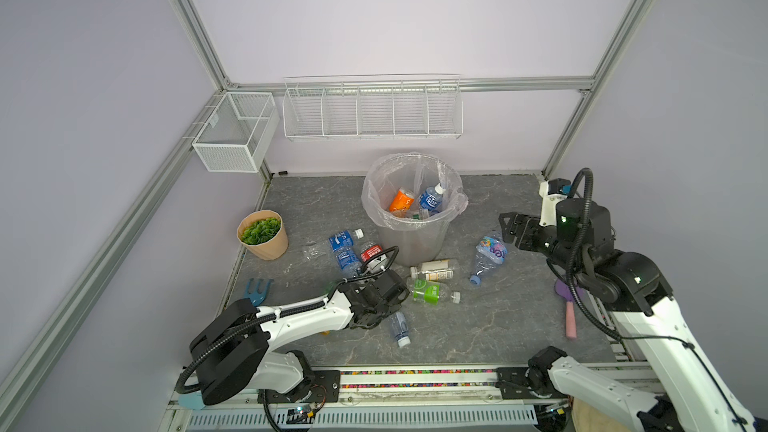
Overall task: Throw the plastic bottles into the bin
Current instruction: 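Lower the left gripper and grasp the clear blue-cap bottle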
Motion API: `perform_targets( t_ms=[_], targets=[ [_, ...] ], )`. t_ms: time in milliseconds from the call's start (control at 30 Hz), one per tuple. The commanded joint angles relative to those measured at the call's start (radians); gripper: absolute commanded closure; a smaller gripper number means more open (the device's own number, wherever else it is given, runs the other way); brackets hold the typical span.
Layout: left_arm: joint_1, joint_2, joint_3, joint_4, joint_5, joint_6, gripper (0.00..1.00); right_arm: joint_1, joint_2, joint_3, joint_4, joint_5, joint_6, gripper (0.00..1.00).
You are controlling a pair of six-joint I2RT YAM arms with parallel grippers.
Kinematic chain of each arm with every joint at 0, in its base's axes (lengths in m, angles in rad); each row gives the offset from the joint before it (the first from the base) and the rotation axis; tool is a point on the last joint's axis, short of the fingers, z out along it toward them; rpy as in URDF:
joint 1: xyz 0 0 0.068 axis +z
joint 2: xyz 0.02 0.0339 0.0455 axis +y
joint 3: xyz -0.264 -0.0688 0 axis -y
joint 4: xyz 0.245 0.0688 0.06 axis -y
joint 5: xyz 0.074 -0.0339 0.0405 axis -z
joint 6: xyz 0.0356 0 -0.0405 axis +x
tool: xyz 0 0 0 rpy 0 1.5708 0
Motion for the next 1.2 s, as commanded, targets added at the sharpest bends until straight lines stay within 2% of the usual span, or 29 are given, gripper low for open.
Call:
perform_targets(
  t_ms=[0, 233, 400, 633, 900, 1167],
  targets=[
    [-0.006, -0.042, -0.009, -0.049, -0.052, -0.039, 0.8, -0.008, -0.025, -0.025, 0.0, 0.004, 0.015, 0.12],
    [-0.009, -0.157, -0.005, -0.096, -0.105, -0.039, 0.95, -0.008, -0.051, -0.042, 0.0, -0.003, 0.02, 0.12],
    [-0.009, -0.278, 0.01, -0.146, -0.171, -0.018, 1.0, -0.008, -0.072, -0.069, 0.001, -0.014, 0.023, 0.12],
    [-0.009, -0.474, 0.032, -0.209, -0.306, 0.034, 1.0, -0.009, -0.108, -0.123, 0.001, -0.023, 0.036, 0.12],
    [-0.009, -0.691, 0.074, -0.167, -0.475, 0.239, 1.0, -0.008, -0.155, -0.236, 0.003, -0.048, 0.071, 0.12],
    [-0.009, -0.784, 0.161, -0.036, -0.611, 0.549, 1.0, -0.01, -0.199, -0.337, -0.01, -0.071, 0.113, 0.12]
  ],
)
